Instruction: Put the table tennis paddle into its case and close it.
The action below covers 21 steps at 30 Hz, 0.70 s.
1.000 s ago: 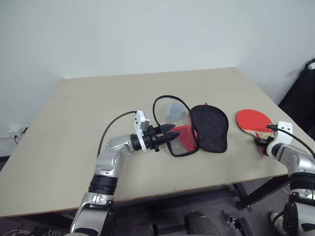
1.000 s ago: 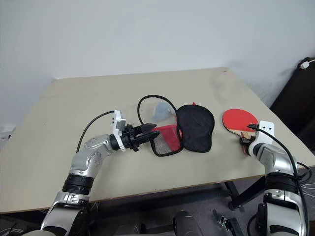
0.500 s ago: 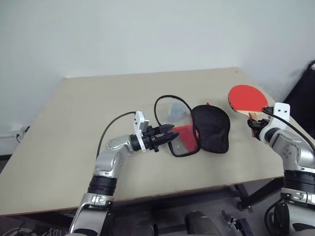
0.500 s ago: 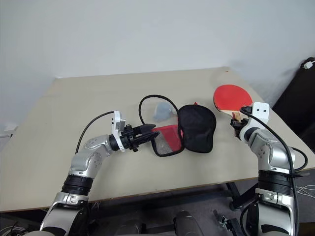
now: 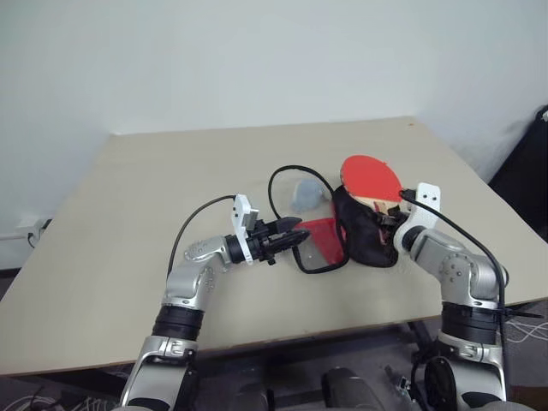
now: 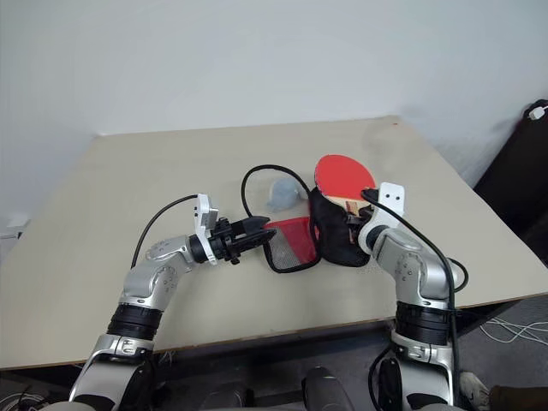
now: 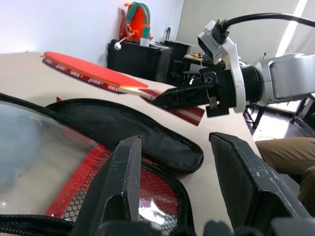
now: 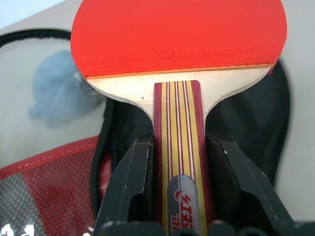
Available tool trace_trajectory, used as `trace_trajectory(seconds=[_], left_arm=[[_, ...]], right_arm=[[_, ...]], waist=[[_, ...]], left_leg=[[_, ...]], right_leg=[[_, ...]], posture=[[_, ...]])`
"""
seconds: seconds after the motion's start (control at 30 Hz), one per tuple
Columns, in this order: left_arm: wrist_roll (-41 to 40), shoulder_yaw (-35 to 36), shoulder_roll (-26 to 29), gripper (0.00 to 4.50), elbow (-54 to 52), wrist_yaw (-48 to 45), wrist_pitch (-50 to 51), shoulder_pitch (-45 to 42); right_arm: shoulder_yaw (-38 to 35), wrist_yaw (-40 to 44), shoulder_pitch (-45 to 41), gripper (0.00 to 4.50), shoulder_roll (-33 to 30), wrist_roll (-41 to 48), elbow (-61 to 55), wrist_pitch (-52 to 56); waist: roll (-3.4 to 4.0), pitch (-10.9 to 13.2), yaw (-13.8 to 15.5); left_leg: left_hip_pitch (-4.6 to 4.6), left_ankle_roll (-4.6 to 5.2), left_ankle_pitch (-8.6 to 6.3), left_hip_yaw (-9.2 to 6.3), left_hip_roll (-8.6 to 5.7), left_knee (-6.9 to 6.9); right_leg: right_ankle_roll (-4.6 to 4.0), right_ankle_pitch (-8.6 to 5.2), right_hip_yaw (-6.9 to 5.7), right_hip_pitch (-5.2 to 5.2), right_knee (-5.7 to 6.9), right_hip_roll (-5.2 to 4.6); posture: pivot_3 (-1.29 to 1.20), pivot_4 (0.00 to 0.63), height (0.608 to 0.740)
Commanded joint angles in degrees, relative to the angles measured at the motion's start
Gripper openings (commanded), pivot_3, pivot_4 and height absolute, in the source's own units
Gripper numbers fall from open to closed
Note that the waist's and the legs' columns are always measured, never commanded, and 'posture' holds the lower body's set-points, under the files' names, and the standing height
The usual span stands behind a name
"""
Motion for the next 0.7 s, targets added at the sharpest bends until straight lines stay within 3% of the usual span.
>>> trace_trajectory(seconds=[0.03,0.7], left_arm=[[-0.3,0.5,0.4,2.29,-1.7,0.2,-0.9,-1.1],[-0.6,0.6,0.7,2.29,-1.6,0.5,-0.9,-1.4]], right_arm=[[-0.2,-0.5,-2.1,1.19,0.2,-0.3,-1.0,-2.4],[0.7,-0.7,-1.6,1.19,1.7,-3.1,7.3,-7.9]], waist=[[0.00,0.0,0.0],[0.02,0.0,-0.1]], left_leg=[[0.00,0.00,0.00,-0.01,0.00,-0.01],[0.01,0.00,0.00,-0.01,0.00,-0.01]], right_leg=[[0.00,0.00,-0.01,-0.01,0.01,0.00],[0.00,0.00,-0.03,0.00,0.01,0.00]], posture=[[0.00,0.000,0.740],[0.00,0.000,0.740]])
